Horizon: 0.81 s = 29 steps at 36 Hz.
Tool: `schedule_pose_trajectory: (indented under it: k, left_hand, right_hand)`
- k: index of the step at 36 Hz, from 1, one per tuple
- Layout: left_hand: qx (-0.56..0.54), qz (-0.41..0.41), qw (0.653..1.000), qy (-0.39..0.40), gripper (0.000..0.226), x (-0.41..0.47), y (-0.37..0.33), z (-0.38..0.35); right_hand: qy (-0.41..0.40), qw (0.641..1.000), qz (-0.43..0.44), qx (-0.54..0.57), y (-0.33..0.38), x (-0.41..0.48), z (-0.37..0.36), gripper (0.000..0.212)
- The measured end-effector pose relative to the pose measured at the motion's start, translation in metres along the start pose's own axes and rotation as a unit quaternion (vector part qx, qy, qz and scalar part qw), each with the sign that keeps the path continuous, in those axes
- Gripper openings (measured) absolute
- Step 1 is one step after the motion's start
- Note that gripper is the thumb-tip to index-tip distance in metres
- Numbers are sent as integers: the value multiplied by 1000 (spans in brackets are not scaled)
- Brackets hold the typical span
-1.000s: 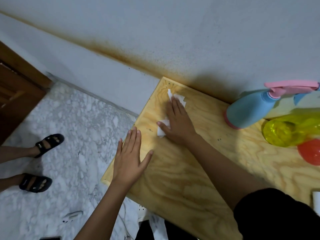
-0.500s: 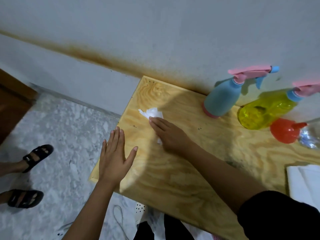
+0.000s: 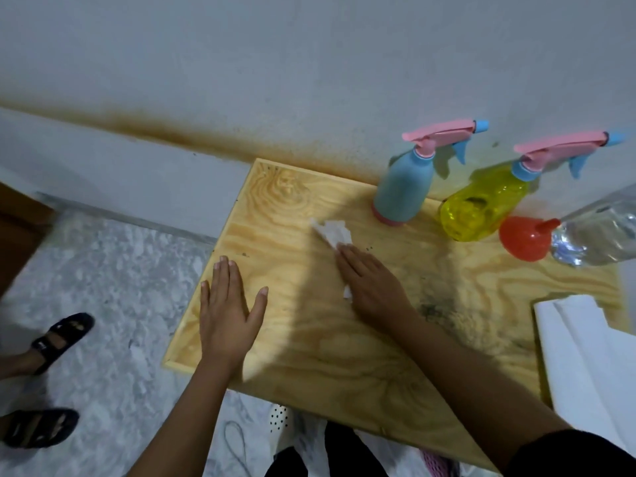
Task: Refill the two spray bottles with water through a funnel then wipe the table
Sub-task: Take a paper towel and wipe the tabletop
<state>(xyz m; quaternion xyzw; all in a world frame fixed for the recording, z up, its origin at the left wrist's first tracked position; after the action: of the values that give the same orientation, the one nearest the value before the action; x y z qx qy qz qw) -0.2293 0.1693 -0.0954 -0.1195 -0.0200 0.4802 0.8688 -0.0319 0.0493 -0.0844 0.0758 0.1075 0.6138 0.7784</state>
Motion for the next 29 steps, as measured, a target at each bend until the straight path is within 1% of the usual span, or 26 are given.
schedule_pose_trajectory:
  k: [3,6,8,11,13,14,15,16,19,22,25,29]
  left_hand:
    - [-1,4,1000,-2,84,-1,-1,1]
    - [3,3,1000,-3,84,-2,-2,1]
    - [2,1,1000,-5,84,-1,-1,2]
    - [2,-6,1000,-6,83,-2,-2,3]
    - [-3,-11,1000,-10,82,-2,-2,4]
    - [-5,-14,1000,-12,81,-3,-2,4]
    - [-4,-17,1000,-14,80,-3,-2,4]
    - [-2,-22,1000,-14,79,-3,-2,3]
    - [11,-38,999,-7,79,-3,0,2]
    - [14,-66,998,2,84,-4,1,-2]
    - [12,-91,996,10,86,-6,4,-6]
    - [9,-135,991,-13,86,-15,8,-5]
  right_hand:
    - [-2,997,-73,-7,-24,-23,4,63]
    - [-19,991,-130,19,-42,-49,5,60]
    - [-33,983,-179,31,-51,-67,7,59]
    - [-55,967,-248,15,-71,-96,0,53]
    - [-62,957,-282,27,-79,-111,-5,60]
    - [-89,943,-316,48,-80,-118,-3,56]
    - [-119,929,-342,76,-79,-124,2,48]
    - [-148,918,-356,91,-75,-128,7,44]
    - [-186,907,-366,95,-59,-132,9,45]
    - [-204,891,-390,113,-51,-137,3,51]
    - [-219,879,-401,134,-40,-137,1,51]
    - [-243,863,-416,154,-25,-130,-4,53]
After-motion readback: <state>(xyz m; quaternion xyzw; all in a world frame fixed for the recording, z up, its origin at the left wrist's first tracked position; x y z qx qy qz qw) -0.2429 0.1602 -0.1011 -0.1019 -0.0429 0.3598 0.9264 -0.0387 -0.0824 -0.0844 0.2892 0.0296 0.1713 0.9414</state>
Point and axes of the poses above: each hand's wrist, its own x-axis towards the middle knuckle, its own z-axis out of the back of the hand, y = z × x, the point moved 7 cm from there along x, towards the middle knuckle, and after that the axes turned 7 degrees about x, right-handed, at the moved point
